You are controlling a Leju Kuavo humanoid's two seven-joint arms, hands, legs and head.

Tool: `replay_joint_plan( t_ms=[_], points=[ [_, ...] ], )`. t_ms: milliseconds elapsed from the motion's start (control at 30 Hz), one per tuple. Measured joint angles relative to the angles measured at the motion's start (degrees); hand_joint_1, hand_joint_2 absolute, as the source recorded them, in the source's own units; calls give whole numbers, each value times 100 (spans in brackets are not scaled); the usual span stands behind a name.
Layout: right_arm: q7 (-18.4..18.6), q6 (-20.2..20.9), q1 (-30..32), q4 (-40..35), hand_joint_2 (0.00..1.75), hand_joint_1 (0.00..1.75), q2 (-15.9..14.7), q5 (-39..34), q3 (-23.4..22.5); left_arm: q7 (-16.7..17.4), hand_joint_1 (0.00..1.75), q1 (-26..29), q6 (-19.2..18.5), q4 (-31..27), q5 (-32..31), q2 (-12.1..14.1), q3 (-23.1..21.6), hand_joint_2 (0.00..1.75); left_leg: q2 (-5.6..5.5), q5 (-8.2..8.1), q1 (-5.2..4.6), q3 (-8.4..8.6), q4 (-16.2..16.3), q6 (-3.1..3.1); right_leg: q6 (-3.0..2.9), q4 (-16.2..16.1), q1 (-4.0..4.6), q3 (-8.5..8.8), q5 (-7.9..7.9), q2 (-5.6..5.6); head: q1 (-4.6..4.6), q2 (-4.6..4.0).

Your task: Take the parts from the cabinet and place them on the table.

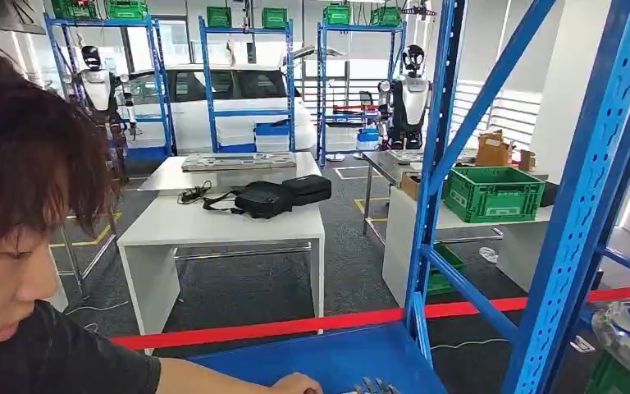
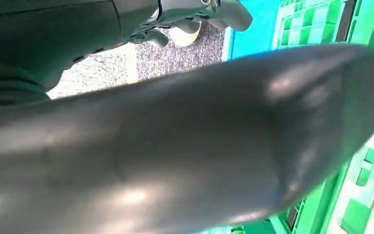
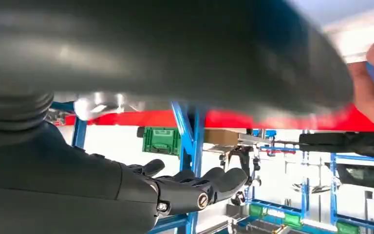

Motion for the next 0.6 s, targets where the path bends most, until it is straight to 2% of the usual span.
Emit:
replay_joint_plan(
  t_ms=[600],
  points=[
    [-9, -13, 2, 0, 175, 0, 0, -26, -2, -4, 0, 2, 20, 0, 0, 0, -2, 0, 0, 0, 0, 0, -1, 0, 0, 0, 0, 4, 0, 0, 0, 0]
  ],
)
